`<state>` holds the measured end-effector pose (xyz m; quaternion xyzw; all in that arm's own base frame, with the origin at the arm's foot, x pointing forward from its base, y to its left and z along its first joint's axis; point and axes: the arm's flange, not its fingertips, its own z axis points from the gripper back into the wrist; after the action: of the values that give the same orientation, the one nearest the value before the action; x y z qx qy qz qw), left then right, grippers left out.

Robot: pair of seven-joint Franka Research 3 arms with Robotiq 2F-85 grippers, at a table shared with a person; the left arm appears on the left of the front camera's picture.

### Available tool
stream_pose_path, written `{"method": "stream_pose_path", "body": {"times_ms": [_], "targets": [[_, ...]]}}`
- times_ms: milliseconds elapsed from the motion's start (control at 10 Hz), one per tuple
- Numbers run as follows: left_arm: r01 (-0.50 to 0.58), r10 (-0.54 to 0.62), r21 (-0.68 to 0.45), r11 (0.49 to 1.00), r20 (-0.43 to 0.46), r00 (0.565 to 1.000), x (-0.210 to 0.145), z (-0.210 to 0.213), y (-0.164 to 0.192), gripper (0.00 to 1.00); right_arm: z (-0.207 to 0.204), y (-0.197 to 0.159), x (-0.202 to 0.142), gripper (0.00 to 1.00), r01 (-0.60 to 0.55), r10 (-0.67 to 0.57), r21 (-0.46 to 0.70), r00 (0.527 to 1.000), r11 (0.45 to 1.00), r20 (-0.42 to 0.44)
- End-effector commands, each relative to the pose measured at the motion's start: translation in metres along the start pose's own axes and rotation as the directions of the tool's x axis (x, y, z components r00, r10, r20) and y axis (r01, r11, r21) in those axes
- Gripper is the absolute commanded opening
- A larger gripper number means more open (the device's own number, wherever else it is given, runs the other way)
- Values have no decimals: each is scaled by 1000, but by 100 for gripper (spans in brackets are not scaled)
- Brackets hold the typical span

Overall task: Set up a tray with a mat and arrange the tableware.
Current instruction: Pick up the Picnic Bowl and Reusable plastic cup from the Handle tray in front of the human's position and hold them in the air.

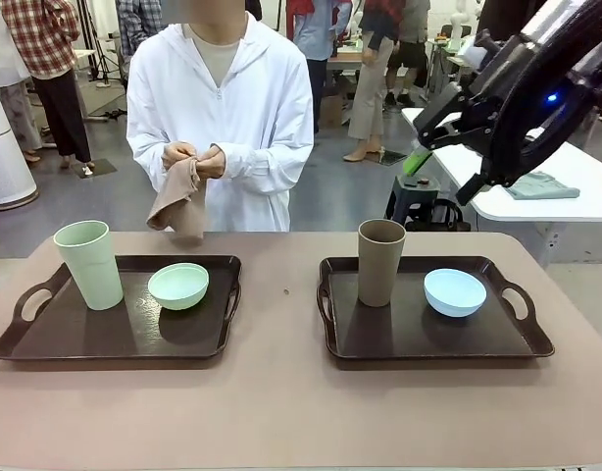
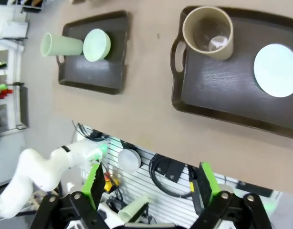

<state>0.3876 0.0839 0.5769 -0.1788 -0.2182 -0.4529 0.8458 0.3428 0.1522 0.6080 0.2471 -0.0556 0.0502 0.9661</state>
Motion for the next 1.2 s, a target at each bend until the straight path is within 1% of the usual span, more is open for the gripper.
{"method": "stream_pose_path", "body": {"times_ms": [0,100,200,300,400,500,700,800,900,1100], "targets": [[178,-166,-107,978,107,980,-5,-9,37,100,-20,49,33,100,-43,35,-110,997,993,-68],[233,-217,-149,961,118,969,-8,-19,45,100,-32,74,48,100,-79,62,-159,993,984,-104],[260,-232,-206,943,149,961,-12,-29,51,100,-47,95,59,100,-107,80,-192,986,976,-145],[292,-253,-289,912,167,953,-17,-36,65,100,-67,116,75,100,-113,75,-225,982,968,-171],[311,-268,-329,892,168,949,-26,-43,74,100,-86,130,90,100,-101,52,-256,980,961,-193],[349,-299,-384,855,185,936,-32,-42,84,100,-102,144,106,100,-97,38,-282,977,955,-209],[452,-411,-415,790,189,892,-42,-53,99,100,-133,157,135,100,-93,11,-331,971,939,-240],[463,-422,-366,807,191,886,-44,-59,102,100,-147,163,142,100,-99,10,-346,968,933,-249],[460,-409,-330,824,215,887,-44,-62,104,100,-158,168,147,100,-102,12,-356,969,929,-248],[447,-388,-272,852,245,889,-47,-71,105,100,-169,165,148,100,-111,20,-356,968,928,-250]]}}
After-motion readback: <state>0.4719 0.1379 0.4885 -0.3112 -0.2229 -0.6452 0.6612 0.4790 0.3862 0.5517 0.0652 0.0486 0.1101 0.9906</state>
